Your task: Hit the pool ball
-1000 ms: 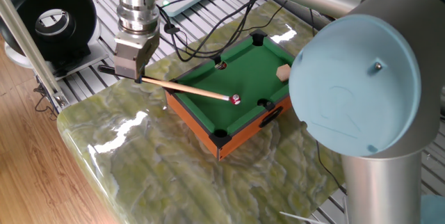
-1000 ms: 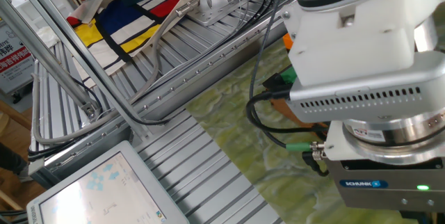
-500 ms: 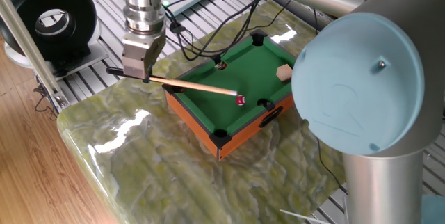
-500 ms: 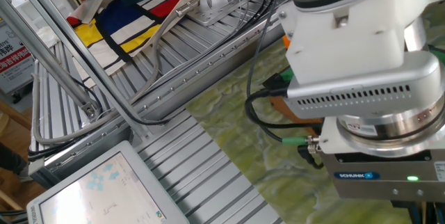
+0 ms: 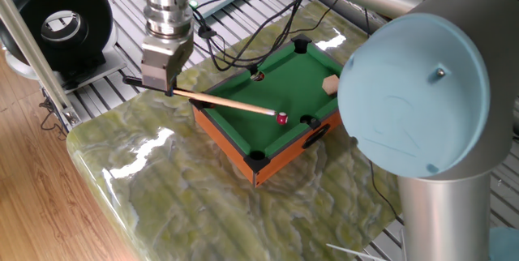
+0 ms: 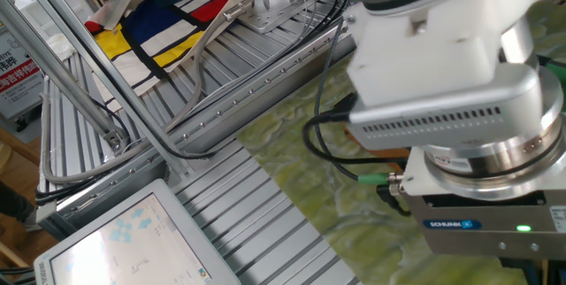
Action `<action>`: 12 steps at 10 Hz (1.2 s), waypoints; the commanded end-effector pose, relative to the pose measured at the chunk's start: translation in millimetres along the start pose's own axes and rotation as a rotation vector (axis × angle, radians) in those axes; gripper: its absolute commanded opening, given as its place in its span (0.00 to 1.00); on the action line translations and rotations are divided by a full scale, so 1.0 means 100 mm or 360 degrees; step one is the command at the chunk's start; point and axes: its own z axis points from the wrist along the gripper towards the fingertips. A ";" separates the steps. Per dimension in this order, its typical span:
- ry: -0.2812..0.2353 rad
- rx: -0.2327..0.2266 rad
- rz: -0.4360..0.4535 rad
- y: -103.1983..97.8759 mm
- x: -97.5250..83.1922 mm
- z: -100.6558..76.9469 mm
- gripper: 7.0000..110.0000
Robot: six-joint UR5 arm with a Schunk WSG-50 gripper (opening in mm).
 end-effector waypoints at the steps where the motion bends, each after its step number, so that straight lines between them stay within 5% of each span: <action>1: -0.0078 -0.0076 0.0065 0.09 -0.29 -0.19 0.00; 6: -0.0120 -0.0011 0.0099 -0.15 -0.69 -0.27 0.00; 8: -0.0202 -0.0045 0.0071 -0.21 -0.89 -0.23 0.00; 12: -0.0163 0.0027 0.0093 -0.32 -0.83 -0.22 0.00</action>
